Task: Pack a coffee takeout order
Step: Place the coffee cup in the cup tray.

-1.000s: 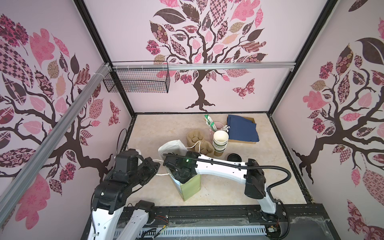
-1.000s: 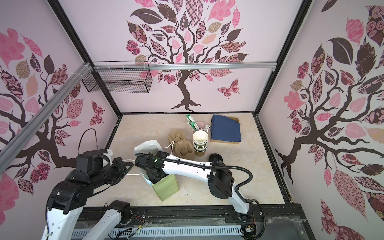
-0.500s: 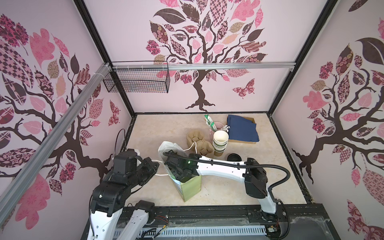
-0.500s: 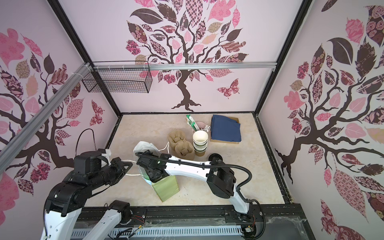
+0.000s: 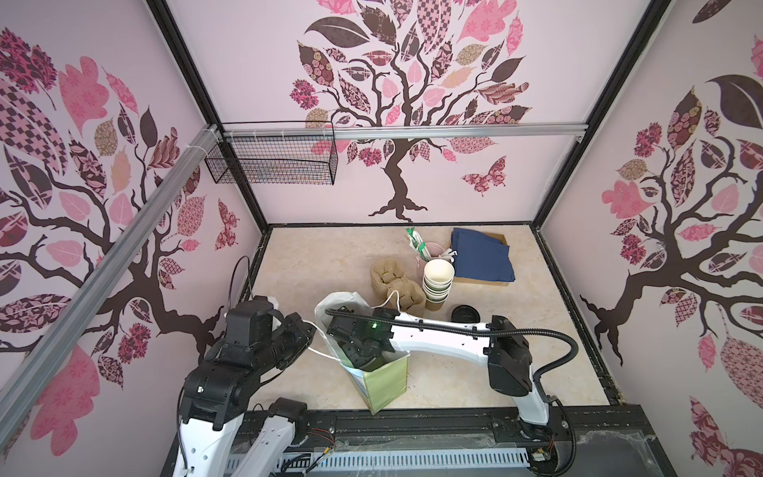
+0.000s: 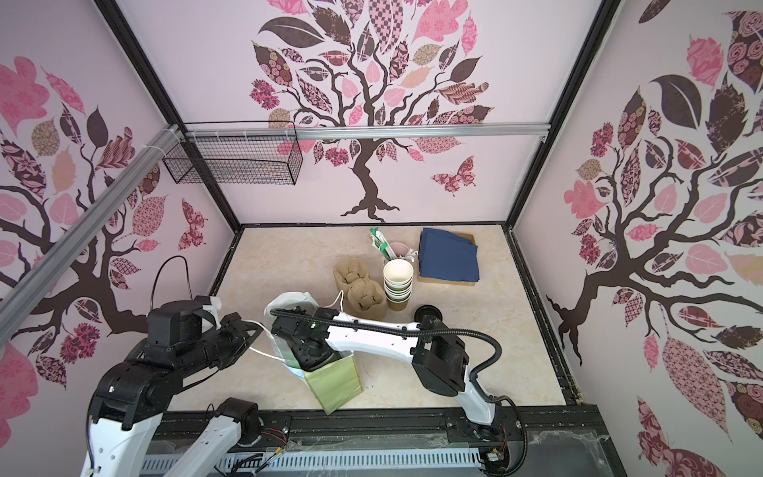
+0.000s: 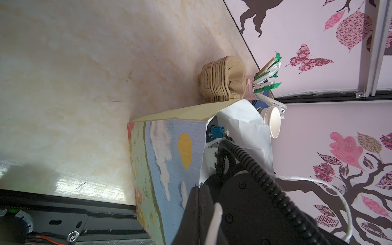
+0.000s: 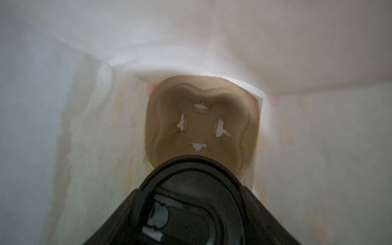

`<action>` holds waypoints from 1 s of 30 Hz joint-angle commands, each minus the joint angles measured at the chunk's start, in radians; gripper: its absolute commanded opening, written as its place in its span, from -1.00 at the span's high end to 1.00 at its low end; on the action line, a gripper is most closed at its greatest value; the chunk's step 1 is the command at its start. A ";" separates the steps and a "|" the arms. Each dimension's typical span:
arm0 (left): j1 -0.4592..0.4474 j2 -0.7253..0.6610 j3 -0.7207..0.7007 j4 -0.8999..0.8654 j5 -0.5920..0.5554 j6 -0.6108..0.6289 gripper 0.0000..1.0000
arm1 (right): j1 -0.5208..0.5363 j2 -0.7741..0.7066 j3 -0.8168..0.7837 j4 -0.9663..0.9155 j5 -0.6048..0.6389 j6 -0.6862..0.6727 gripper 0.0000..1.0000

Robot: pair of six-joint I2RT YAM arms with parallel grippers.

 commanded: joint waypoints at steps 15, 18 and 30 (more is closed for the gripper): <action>0.001 -0.012 -0.017 0.111 0.095 0.045 0.99 | 0.019 0.070 0.064 -0.277 -0.037 -0.005 -0.66; 0.002 -0.023 -0.029 0.122 0.092 0.043 1.00 | 0.016 0.063 0.090 -0.283 -0.040 -0.001 -0.66; 0.000 -0.079 -0.099 0.170 0.086 0.051 1.00 | 0.013 0.059 0.218 -0.341 -0.045 0.004 -0.70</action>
